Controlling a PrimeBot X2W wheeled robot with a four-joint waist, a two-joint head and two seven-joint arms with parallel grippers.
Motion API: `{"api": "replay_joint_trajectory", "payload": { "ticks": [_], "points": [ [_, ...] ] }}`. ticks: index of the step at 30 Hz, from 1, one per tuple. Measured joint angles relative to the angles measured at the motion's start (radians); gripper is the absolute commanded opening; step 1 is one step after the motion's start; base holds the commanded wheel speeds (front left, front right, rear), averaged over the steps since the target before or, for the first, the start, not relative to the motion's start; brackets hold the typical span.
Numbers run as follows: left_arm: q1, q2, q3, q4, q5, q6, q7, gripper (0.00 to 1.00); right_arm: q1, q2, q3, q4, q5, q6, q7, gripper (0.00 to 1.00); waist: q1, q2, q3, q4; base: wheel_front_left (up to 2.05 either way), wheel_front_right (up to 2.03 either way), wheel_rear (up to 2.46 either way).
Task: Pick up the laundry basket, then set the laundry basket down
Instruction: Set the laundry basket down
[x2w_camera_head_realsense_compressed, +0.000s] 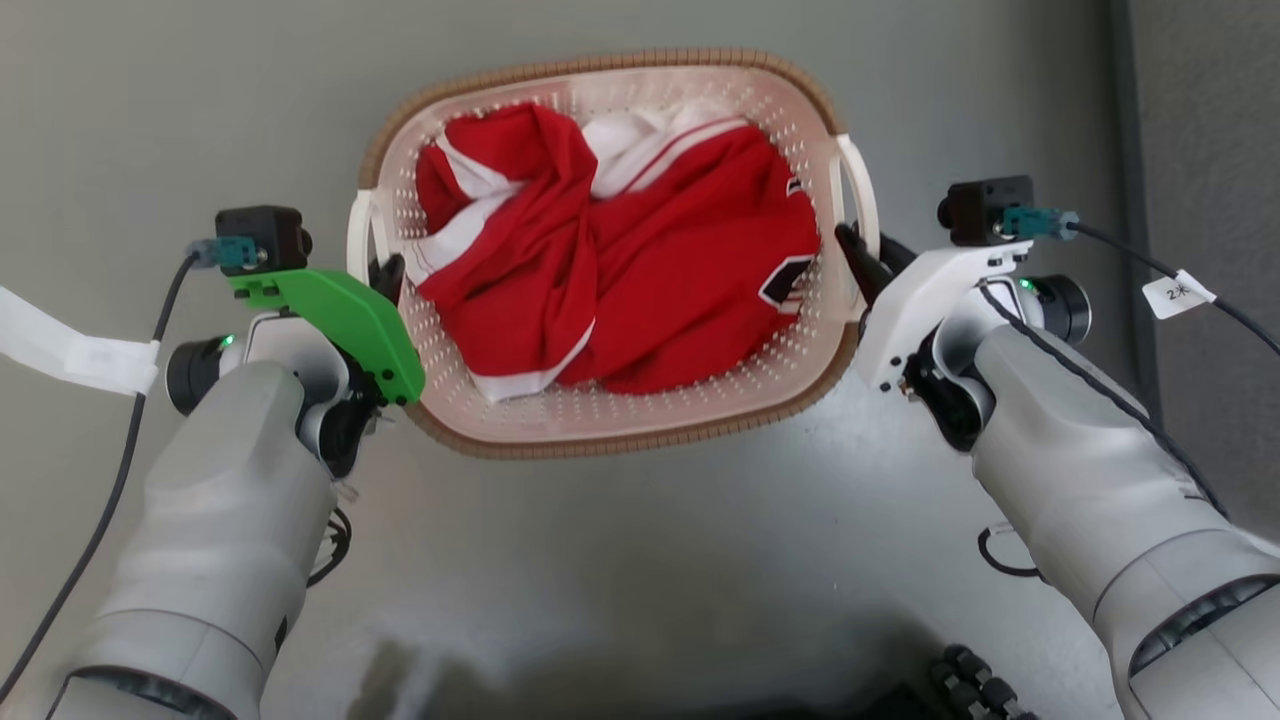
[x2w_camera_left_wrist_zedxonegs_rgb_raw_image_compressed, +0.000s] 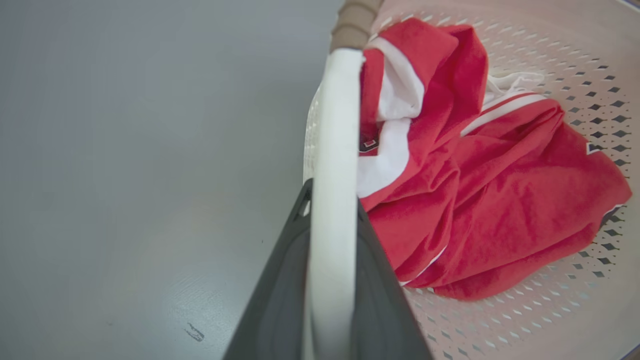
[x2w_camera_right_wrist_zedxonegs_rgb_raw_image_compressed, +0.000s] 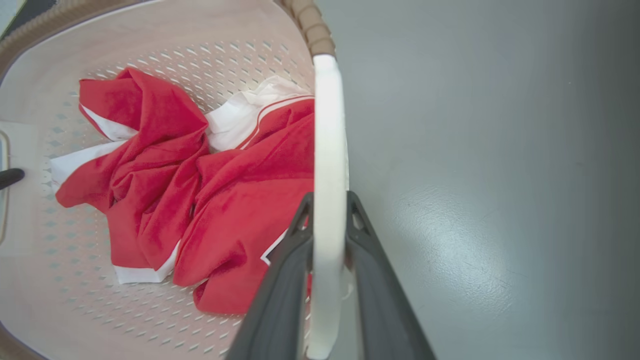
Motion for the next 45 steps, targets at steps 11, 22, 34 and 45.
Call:
{"api": "replay_joint_trajectory", "payload": {
  "ticks": [11,22,34,45],
  "points": [
    [-0.039,-0.009,-0.004,0.028,0.023,0.000,-0.055,0.00,-0.036,0.002,-0.007,0.019,-0.002,-0.005,-0.041,0.00,0.0000,0.0000,0.114,0.005,0.00,0.00,0.00],
    [-0.058,-0.022,-0.005,0.057,0.026,0.000,-0.084,0.00,-0.058,0.002,-0.006,0.035,-0.002,-0.004,-0.058,0.00,-0.0001,0.0000,0.158,0.009,0.00,0.00,0.00],
    [-0.061,-0.016,-0.011,0.093,0.020,-0.003,-0.064,1.00,-0.060,-0.010,-0.001,0.044,-0.008,-0.003,-0.071,1.00,-0.0001,0.0000,0.163,0.015,0.00,0.00,0.00],
    [-0.073,-0.017,-0.015,0.110,0.019,-0.003,-0.065,1.00,-0.059,-0.024,0.000,0.055,-0.008,0.000,-0.077,1.00,-0.0002,0.0000,0.151,0.022,0.00,0.00,0.00]
  ]
}}
